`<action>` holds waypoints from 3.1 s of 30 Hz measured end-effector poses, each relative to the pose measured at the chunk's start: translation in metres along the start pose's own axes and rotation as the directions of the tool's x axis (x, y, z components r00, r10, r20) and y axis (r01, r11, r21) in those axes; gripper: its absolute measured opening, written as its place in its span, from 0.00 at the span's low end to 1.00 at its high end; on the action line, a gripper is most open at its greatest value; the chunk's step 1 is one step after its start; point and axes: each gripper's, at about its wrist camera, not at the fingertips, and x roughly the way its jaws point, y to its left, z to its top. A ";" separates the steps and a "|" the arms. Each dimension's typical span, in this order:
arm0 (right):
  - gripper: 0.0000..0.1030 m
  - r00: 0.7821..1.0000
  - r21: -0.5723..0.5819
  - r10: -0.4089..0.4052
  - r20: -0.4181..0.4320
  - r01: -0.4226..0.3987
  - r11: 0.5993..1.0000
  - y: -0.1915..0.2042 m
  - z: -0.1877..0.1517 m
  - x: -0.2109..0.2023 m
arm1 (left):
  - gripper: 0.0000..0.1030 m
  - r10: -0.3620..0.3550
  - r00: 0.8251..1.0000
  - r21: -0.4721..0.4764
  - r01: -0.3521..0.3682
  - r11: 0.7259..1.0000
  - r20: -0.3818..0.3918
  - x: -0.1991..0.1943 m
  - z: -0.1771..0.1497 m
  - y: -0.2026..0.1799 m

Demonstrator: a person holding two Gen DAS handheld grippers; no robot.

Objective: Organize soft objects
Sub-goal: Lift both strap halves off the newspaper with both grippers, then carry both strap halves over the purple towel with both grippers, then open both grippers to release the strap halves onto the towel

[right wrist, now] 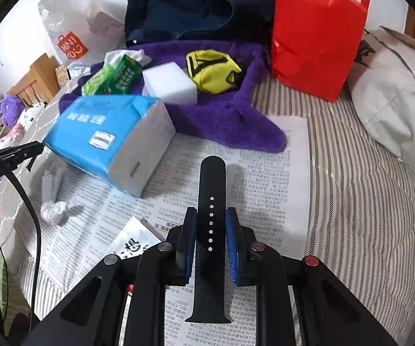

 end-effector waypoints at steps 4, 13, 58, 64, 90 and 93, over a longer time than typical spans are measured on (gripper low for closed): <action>0.19 1.000 -0.004 -0.009 0.012 0.009 1.000 0.001 0.007 -0.007 | 0.19 -0.015 1.000 -0.010 0.015 1.000 0.010 -0.006 0.003 0.002; 0.19 0.998 -0.004 0.009 0.058 -0.009 1.000 0.003 0.026 -0.028 | 0.19 -0.021 0.998 0.011 0.021 1.000 0.058 -0.025 0.025 -0.003; 0.20 0.998 0.078 0.004 0.058 -0.008 0.997 -0.017 0.168 0.057 | 0.19 -0.106 0.993 0.071 0.103 0.992 0.051 0.051 0.164 -0.027; 0.20 0.999 0.082 0.007 0.031 -0.010 0.997 -0.017 0.168 0.075 | 0.19 -0.115 0.993 0.067 0.112 0.991 0.038 0.064 0.172 -0.025; 0.48 0.997 0.045 0.038 0.069 -0.041 0.998 -0.006 0.163 0.047 | 0.40 -0.106 0.994 0.020 0.106 0.994 -0.021 0.065 0.171 -0.023; 0.48 0.995 0.047 0.032 0.091 -0.037 0.998 -0.003 0.154 0.026 | 0.42 -0.108 0.994 0.026 0.108 0.994 -0.006 0.048 0.165 -0.024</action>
